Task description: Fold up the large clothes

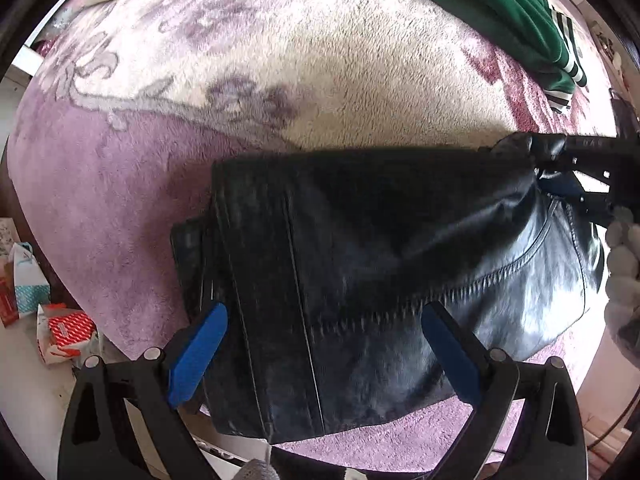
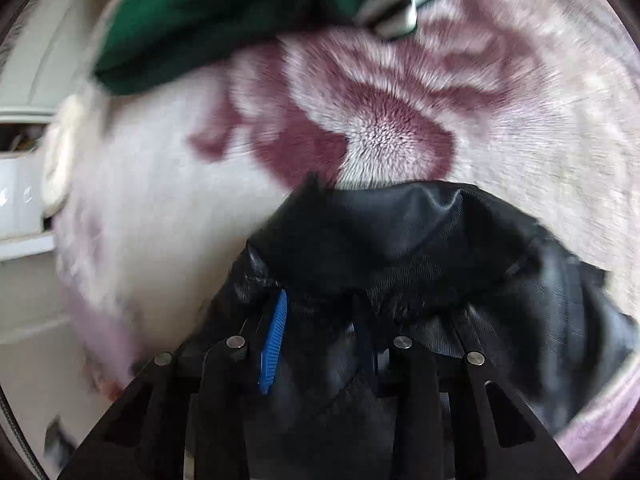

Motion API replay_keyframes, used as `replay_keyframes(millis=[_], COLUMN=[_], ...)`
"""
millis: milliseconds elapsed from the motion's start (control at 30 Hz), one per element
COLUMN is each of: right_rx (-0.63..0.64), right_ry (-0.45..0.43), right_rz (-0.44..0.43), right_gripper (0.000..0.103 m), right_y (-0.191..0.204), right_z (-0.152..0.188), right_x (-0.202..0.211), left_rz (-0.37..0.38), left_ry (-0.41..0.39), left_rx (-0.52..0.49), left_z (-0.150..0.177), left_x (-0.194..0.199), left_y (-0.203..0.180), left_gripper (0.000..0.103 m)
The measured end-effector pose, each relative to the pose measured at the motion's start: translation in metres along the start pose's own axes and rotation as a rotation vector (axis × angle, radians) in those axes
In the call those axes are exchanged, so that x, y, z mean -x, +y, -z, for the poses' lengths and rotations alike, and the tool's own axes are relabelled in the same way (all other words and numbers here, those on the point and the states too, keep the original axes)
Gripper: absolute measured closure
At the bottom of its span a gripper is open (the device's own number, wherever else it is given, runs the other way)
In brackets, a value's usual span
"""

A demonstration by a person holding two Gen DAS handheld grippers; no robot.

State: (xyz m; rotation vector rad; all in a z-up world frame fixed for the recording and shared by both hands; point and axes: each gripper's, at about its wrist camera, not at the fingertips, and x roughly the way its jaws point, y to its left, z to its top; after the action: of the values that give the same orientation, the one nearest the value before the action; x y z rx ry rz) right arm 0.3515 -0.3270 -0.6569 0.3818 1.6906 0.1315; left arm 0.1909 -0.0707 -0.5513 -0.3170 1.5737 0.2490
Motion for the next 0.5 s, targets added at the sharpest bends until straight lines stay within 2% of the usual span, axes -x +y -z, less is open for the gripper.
replay_keyframes(millis=[100,233,300,333,400,433,467,500], right_rx=[-0.042,0.021,0.087,0.119,0.186,0.207,0.223,0.245], right_ry=[-0.007,-0.071,-0.053,-0.027,0.027,0.032,0.032,0.021], right_rz=[-0.013,-0.07,-0.114,-0.13,-0.155,-0.14,-0.126,-0.065], right_gripper=[0.067,0.067,0.067,0.067,0.074,0.083,0.084,0.084], right_y=[0.0,0.001,0.009,0.015,0.037,0.04,0.047,0.055], right_z=[-0.002,0.037,0.056,0.065,0.07,0.073,0.071,0.064], right_x=[0.008,0.066,0.075,0.075,0.055,0.045,0.033,0.01], left_rz=[-0.004,-0.009,-0.005,-0.008,-0.011,-0.015,-0.02,-0.019], left_ry=[0.022,0.054,0.067,0.071,0.079,0.08,0.079,0.074], left_rx=[0.013,0.057,0.09,0.103,0.121,0.126,0.126,0.119], left_z=[0.009,0.023,0.03,0.033,0.039,0.041,0.042,0.044], left_x=[-0.003,-0.007,-0.009,-0.01,-0.01,-0.01,-0.009,-0.008], left_y=[0.009,0.03,0.042,0.046,0.057,0.059,0.06,0.064], left_gripper=[0.002,0.002,0.003,0.002,0.003,0.003,0.003,0.003])
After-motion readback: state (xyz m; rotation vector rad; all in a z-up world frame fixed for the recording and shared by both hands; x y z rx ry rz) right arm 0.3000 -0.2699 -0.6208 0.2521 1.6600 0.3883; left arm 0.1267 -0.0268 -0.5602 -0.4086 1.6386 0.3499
